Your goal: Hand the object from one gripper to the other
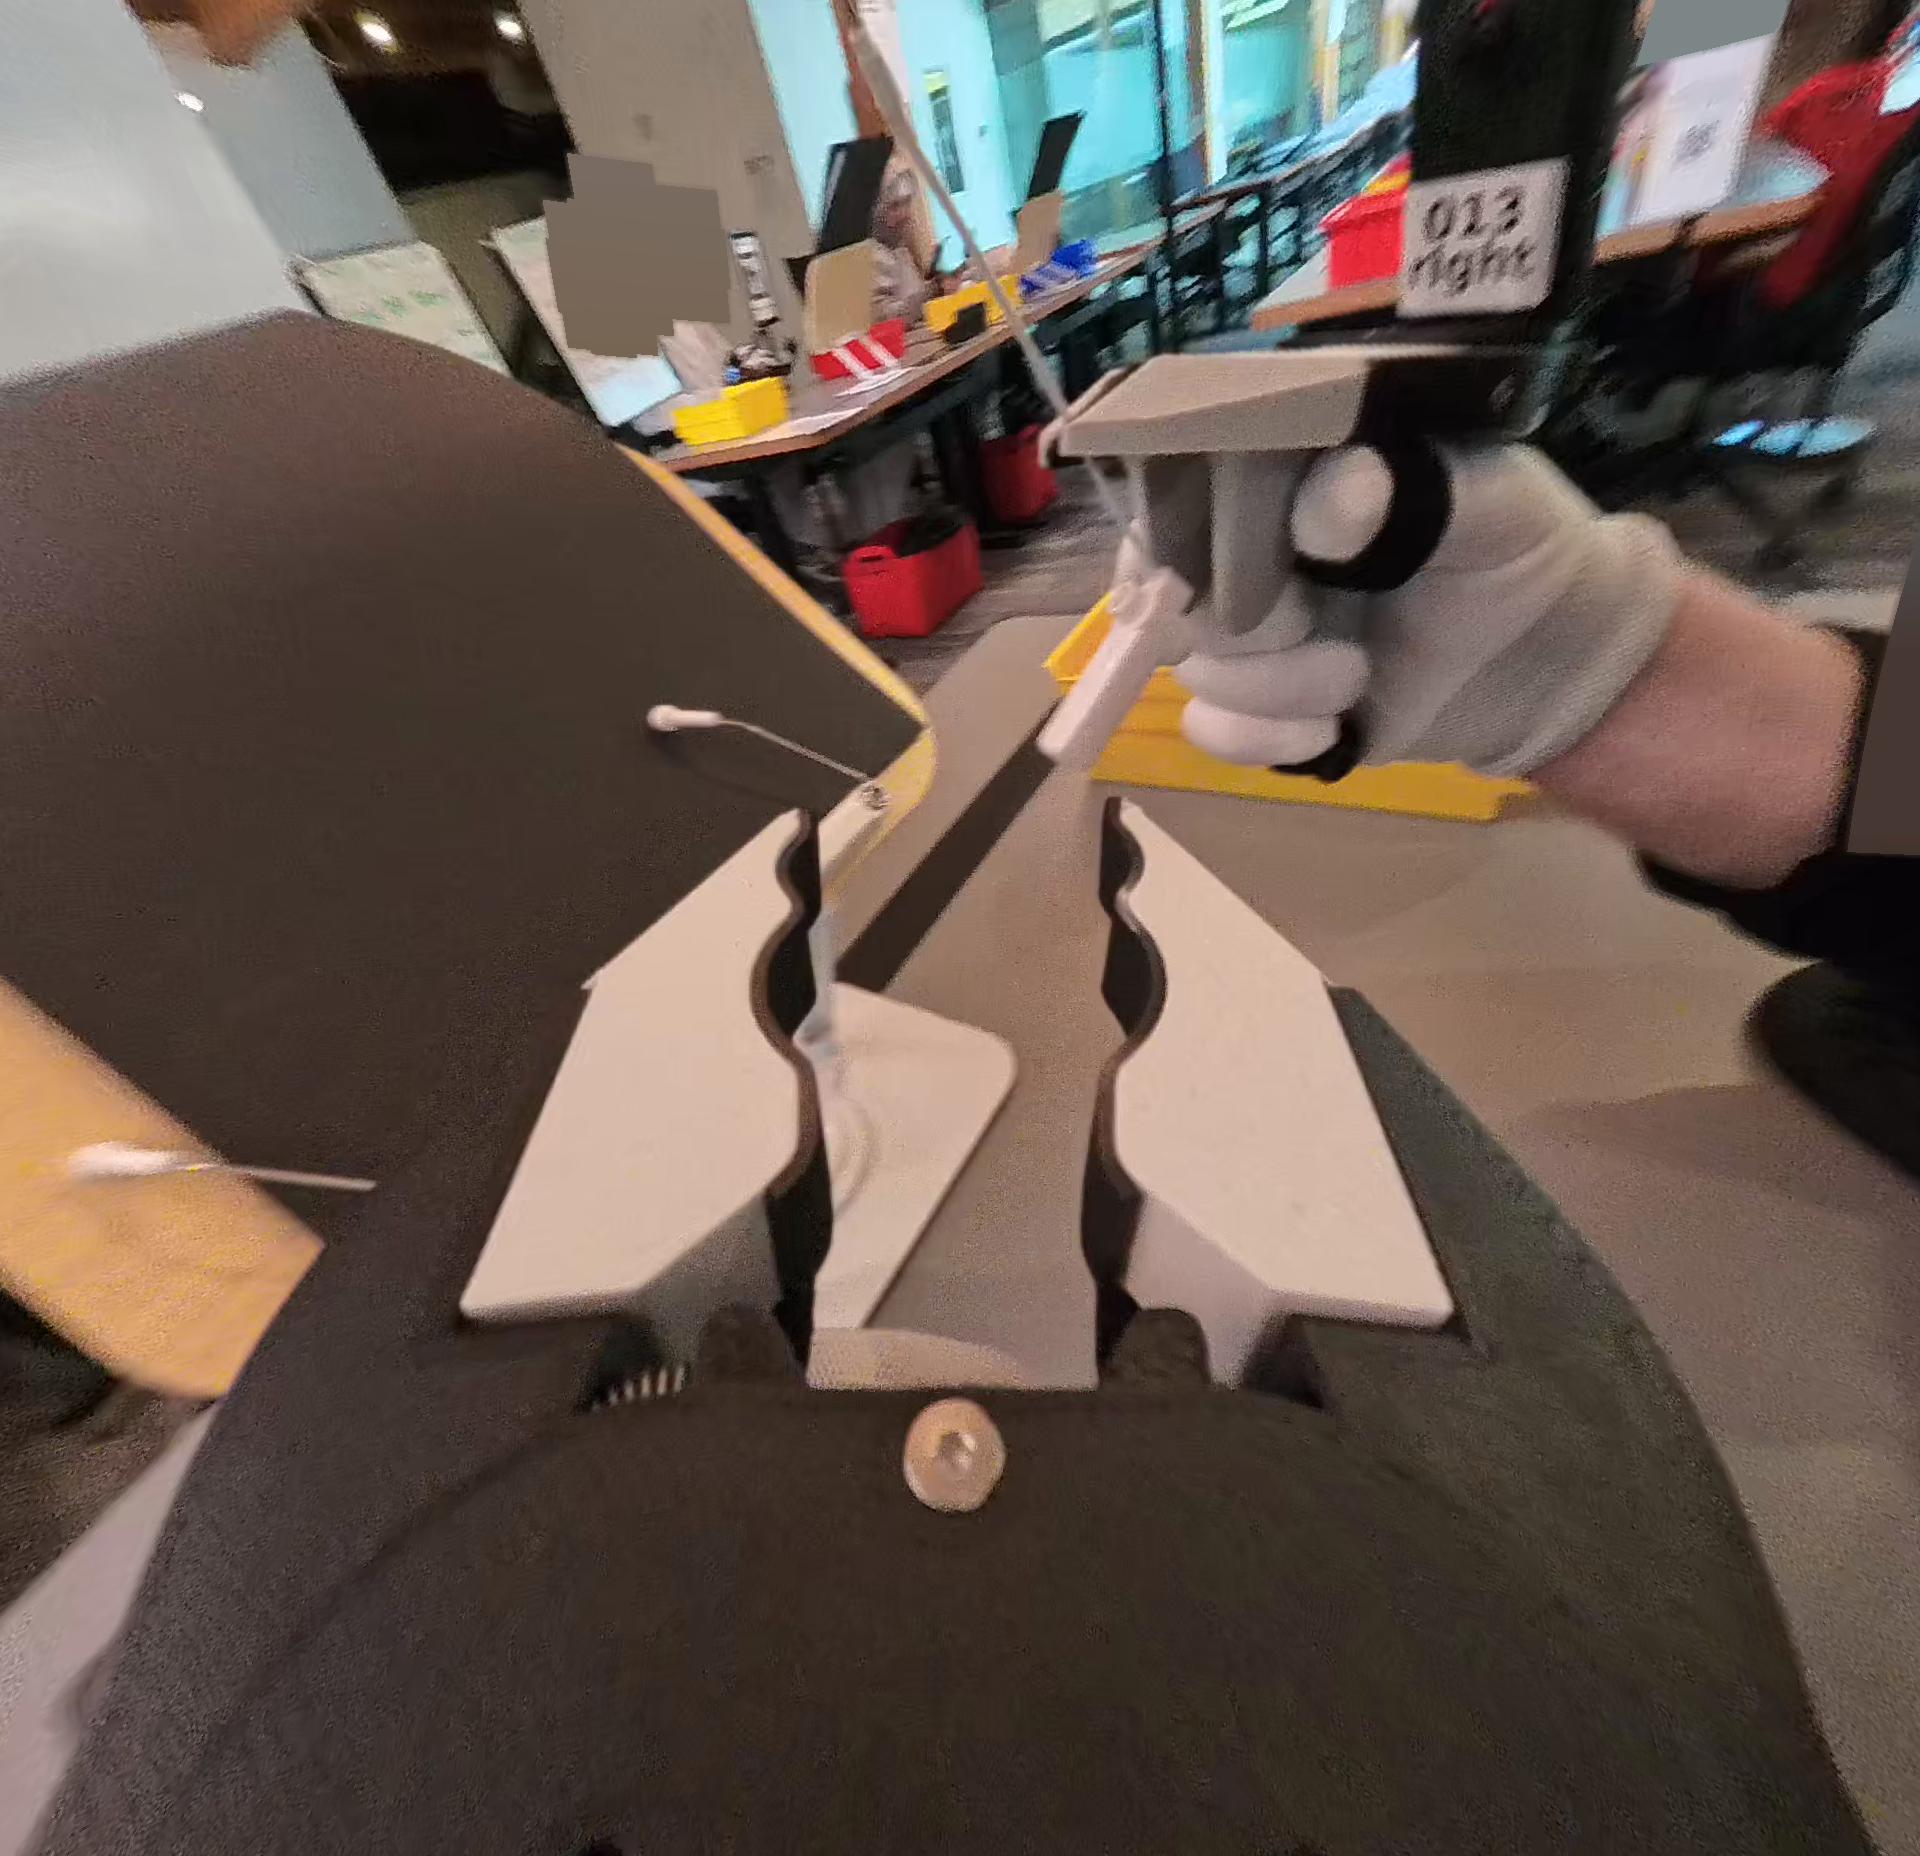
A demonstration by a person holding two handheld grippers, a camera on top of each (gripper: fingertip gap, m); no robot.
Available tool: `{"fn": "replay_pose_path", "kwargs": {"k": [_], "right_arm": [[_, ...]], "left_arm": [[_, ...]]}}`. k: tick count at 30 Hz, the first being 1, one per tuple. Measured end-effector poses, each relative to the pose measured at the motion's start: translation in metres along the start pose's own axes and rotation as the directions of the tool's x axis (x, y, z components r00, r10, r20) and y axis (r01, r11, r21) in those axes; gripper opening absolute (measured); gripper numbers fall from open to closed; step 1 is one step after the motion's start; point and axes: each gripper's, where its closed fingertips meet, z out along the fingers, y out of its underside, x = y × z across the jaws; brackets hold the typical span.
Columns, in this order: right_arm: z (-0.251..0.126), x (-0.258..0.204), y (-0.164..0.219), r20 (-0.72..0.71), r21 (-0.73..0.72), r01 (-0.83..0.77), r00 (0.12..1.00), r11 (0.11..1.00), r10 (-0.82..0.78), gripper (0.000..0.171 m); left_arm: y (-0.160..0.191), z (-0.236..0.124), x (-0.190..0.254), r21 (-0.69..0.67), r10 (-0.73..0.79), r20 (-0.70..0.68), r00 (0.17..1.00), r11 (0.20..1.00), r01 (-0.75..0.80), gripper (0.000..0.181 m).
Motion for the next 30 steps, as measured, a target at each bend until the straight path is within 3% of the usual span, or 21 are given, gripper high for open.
{"fn": "replay_pose_path", "kwargs": {"k": [9, 16, 19, 30], "right_arm": [[0.000, -0.013, -0.008, 0.153, 0.118, -0.149, 0.980, 0.982, 0.130, 0.000], [0.005, -0.027, -0.013, 0.246, 0.198, -0.221, 0.954, 0.955, 0.170, 0.000], [0.008, -0.031, -0.013, 0.273, 0.210, -0.245, 0.944, 0.947, 0.184, 0.000], [0.009, -0.029, -0.012, 0.276, 0.221, -0.269, 0.939, 0.937, 0.205, 0.000]], "left_arm": [[-0.010, 0.021, 0.032, 0.179, -0.258, -0.259, 0.931, 0.934, 0.309, 0.051], [-0.008, 0.030, 0.043, 0.169, -0.486, -0.485, 0.727, 0.764, 0.623, 0.049], [-0.017, 0.024, 0.041, 0.209, -0.516, -0.577, 0.633, 0.657, 0.725, 0.035], [-0.020, 0.016, 0.044, 0.254, -0.457, -0.614, 0.643, 0.657, 0.710, 0.010]]}}
